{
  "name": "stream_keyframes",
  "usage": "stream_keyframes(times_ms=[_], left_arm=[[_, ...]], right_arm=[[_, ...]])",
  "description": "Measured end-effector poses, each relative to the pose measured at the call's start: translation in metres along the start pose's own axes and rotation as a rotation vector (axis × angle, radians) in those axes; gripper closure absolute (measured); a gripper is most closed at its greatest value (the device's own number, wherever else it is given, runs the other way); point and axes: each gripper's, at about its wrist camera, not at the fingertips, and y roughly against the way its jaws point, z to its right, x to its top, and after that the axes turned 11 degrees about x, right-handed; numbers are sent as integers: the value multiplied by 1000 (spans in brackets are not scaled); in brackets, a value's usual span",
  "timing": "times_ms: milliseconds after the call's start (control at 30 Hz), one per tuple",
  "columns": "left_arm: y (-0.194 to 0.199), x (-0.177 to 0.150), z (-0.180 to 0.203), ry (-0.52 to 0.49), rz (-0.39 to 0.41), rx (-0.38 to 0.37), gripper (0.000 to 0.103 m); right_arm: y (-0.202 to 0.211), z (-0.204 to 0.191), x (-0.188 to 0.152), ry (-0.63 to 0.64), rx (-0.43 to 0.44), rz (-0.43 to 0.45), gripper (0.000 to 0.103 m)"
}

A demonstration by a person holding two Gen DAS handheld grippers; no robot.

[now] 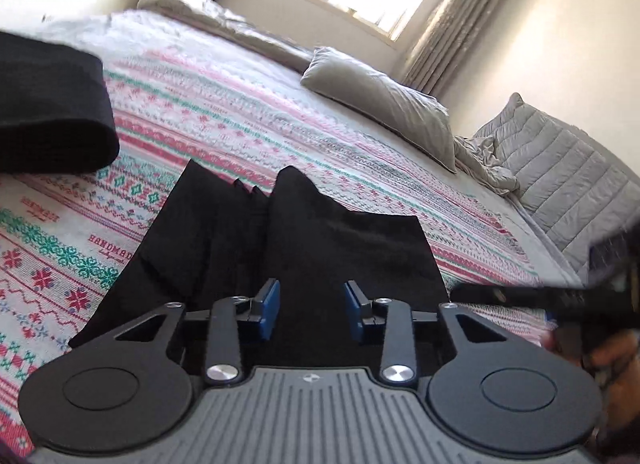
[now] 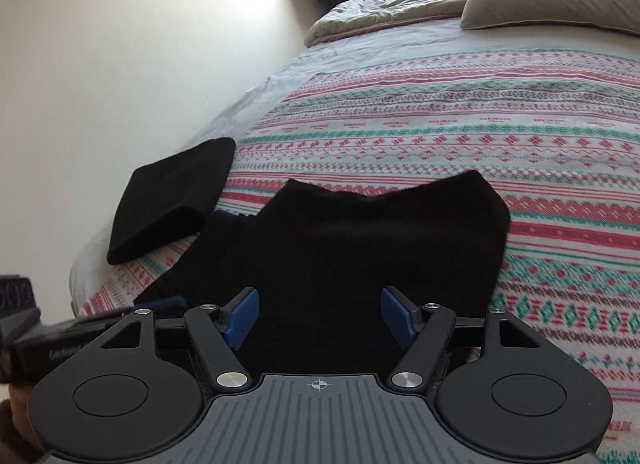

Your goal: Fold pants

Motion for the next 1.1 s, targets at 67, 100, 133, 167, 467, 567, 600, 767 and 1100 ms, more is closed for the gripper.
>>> stream_keyframes(times_ms=[67,100,133,167,467,567,600,767,1100], left_arm=[[-6,3,-8,53,-49,-13,55],[-5,3,-11,85,-61,-24,55],[-6,3,-15,112,-70,-33,55],[-7,3,-18,132,-80,-41,55],[-8,6,-10,112,-104,-5,70],[-14,8,-1,79,-68,42,88],[-9,9,6,48,-34,52,88],[25,21,21,-60,133,51,88],[11,23,-43,25,102,265,72]], right_arm=[[14,4,-10,-13,3,6,34],[20,7,-14,-21,5,11,34],[25,9,-18,-29,8,18,34],[30,12,-22,-37,12,27,34],[32,40,-42,-144,55,46,34],[27,36,-46,-120,61,38,33],[24,34,-46,-110,61,37,33],[19,27,-48,-68,54,25,31],[10,24,-56,-64,75,0,29]])
